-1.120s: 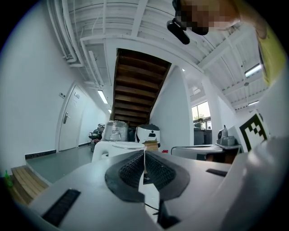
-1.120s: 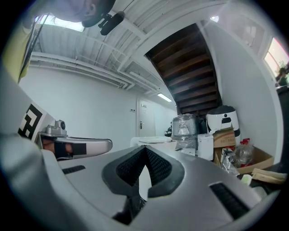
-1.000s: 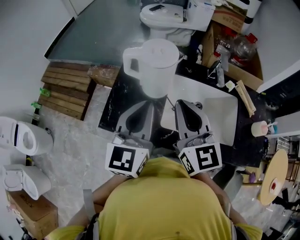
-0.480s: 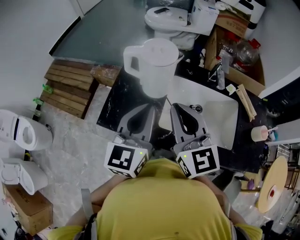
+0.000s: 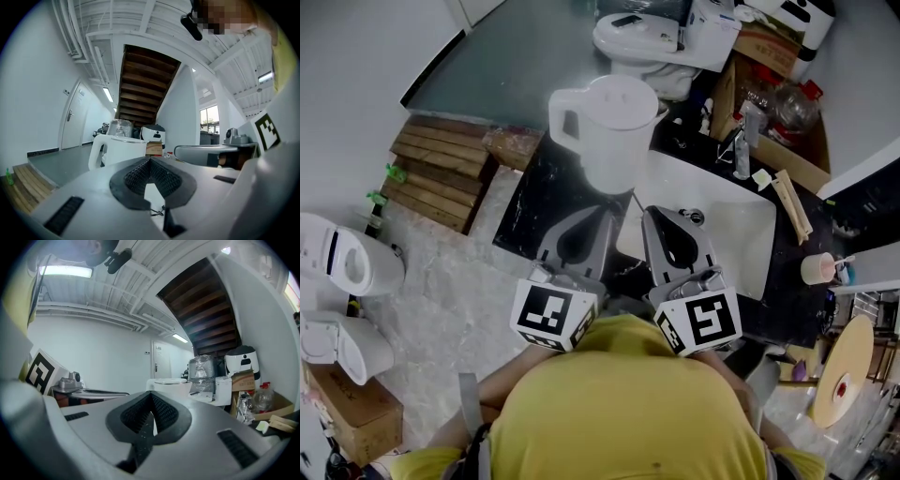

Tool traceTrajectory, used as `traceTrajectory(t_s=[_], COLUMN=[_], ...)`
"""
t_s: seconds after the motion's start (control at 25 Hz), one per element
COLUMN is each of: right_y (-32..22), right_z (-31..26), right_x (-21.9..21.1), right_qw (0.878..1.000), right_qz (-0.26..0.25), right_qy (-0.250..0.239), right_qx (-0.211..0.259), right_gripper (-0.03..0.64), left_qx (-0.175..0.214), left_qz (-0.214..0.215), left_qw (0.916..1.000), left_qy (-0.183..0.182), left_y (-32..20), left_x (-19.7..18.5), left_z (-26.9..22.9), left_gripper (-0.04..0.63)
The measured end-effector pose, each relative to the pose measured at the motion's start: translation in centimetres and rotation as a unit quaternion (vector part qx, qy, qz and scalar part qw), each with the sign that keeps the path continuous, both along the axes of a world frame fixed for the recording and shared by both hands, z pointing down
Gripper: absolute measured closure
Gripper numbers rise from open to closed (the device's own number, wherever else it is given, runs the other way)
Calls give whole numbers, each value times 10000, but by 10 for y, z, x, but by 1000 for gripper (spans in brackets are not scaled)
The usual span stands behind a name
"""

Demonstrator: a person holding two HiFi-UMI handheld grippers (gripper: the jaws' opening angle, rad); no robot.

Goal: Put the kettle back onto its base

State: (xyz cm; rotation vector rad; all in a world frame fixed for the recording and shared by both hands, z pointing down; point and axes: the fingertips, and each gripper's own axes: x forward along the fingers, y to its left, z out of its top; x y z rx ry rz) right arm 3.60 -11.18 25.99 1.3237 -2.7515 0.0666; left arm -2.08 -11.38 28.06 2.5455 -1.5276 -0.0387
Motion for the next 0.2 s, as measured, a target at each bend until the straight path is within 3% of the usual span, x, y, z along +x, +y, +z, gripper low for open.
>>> traceTrajectory(t_s=[0.2], right_y=[-1], right_z=[0], right_x=[0], right_qw=[10000], right_qz=[-15], right_qy=[6], right_qx=[-8], right_gripper=[603], left_qx=[4], left_qz=[-17], left_qw=[10000], left_qy=[-40], left_y=[0], left_x=[-1], left_z=[1], left_gripper=[586])
